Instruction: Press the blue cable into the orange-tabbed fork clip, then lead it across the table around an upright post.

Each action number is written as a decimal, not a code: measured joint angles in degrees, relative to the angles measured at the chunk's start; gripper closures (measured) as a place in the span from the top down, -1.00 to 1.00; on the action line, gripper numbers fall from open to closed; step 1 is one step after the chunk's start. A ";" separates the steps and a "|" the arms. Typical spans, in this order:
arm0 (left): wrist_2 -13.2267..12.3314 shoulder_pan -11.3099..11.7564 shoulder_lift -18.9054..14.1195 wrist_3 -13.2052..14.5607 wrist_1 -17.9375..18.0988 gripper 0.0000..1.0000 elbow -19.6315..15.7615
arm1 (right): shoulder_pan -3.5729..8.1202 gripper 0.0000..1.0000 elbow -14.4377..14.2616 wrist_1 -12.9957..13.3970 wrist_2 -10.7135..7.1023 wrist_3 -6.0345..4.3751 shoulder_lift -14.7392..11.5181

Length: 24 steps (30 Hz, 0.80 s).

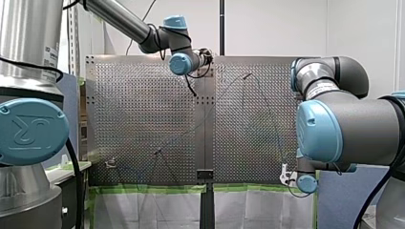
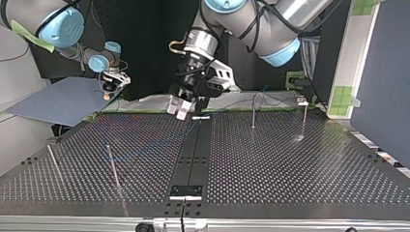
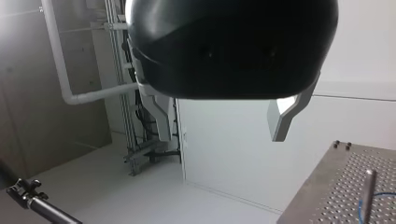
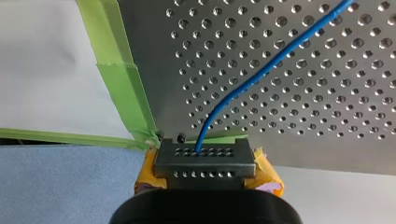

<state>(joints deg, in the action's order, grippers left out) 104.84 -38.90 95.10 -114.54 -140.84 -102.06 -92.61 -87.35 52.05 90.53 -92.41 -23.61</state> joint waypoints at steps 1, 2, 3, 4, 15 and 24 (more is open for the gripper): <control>0.36 -0.05 0.00 0.03 0.53 1.00 -0.52 | -0.03 -1.00 0.00 0.00 0.00 0.01 0.00; 0.87 -0.12 0.01 0.08 1.26 1.00 -1.25 | -0.06 -1.00 0.01 -0.01 0.02 0.01 0.00; 1.20 -0.17 0.01 0.11 1.76 1.00 -1.77 | -0.08 -1.00 0.01 -0.01 0.03 0.01 0.00; 1.46 -0.21 0.00 0.15 2.27 1.00 -2.27 | -0.11 -1.00 0.02 -0.01 0.06 0.01 0.00; 3.11 -0.40 0.10 0.48 7.99 1.00 -7.99 | 0.03 -1.00 0.10 0.02 0.17 -0.14 0.00; 4.41 -0.20 3.54 2.95 11.32 1.00 -12.84 | 0.25 -1.00 0.27 0.07 -0.02 -0.18 0.00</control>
<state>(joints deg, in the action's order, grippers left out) 109.25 -39.10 98.64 -111.59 -129.52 -114.90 -92.36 -87.07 52.12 90.51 -92.58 -23.61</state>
